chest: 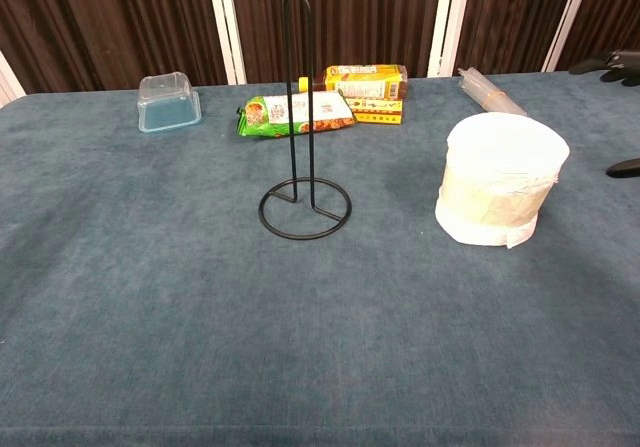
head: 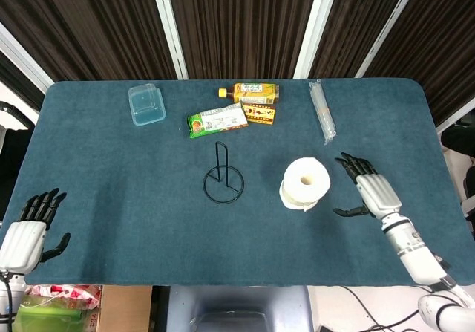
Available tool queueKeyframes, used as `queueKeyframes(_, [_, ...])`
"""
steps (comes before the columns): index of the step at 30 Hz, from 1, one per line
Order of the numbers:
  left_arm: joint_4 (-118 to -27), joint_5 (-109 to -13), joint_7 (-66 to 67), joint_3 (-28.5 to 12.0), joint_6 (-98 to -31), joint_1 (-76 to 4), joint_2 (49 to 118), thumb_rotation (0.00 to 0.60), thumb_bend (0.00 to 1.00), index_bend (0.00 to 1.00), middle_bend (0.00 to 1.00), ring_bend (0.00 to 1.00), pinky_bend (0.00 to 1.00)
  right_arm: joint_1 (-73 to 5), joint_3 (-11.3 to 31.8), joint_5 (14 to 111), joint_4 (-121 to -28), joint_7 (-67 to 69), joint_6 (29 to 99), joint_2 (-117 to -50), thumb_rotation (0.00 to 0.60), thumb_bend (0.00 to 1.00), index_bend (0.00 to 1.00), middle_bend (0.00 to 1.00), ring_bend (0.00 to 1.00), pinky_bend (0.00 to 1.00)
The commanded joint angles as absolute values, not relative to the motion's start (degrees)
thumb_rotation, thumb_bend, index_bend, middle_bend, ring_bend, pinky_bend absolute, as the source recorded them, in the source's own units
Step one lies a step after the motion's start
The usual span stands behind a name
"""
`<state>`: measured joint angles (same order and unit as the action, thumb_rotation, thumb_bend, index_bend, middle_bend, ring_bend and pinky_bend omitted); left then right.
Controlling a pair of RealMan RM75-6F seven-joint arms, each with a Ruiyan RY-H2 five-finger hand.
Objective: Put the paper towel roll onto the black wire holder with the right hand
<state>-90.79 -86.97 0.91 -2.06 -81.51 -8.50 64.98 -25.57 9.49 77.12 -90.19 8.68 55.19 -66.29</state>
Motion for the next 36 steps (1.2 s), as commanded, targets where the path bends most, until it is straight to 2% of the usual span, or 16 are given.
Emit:
queueKeyframes(1, [-90.75,-87.03,0.88,-1.99,-81.46,-8.56,65.03,0.6,0.4,0.0,0.0,0.0,0.07,-27.15,10.09,75.88,-88.38,10.18,53.31,-67.72,0.6,0.11,0.0,0.0,0.0,0.0])
queueKeyframes(13, [-90.76,-86.65,0.03,-2.09,-81.5,-8.63,64.74,0.6,0.4,0.0,0.0,0.0,0.07,-31.83,10.41,73.28,-84.99,11.65,47.21,-71.19,0.6,0.11,0.0,0.0,0.0,0.0])
queueKeyframes(31, [-90.49,-86.22,0.2,-2.05,-81.58,-8.6,64.87,0.6,0.4,0.0,0.0,0.0,0.08,-36.61,11.4,66.16,-83.28,8.78,41.79,-74.46,0.6,0.11,0.0,0.0,0.0,0.0])
queueKeyframes(33, [-90.54,-86.41,0.0,-2.01,-81.74,-8.57,64.81,0.6,0.4,0.0,0.0,0.0,0.08,-36.68,11.45,65.85,-83.16,8.28,42.47,-75.03,0.6,0.11,0.01,0.07,0.03,0.07])
queueKeyframes(34, [-90.55,-86.48,-0.07,-1.98,-81.77,-8.57,64.79,0.6,0.4,0.0,0.0,0.0,0.08,-36.62,11.55,65.49,-83.04,7.89,43.11,-75.44,0.6,0.12,0.06,0.15,0.1,0.17])
queueKeyframes(36, [-90.6,-86.64,-0.24,-1.89,-81.77,-8.57,64.72,0.6,0.4,0.0,0.0,0.0,0.08,-36.59,11.64,64.2,-82.9,6.64,44.12,-76.42,0.6,0.15,0.24,0.31,0.28,0.39])
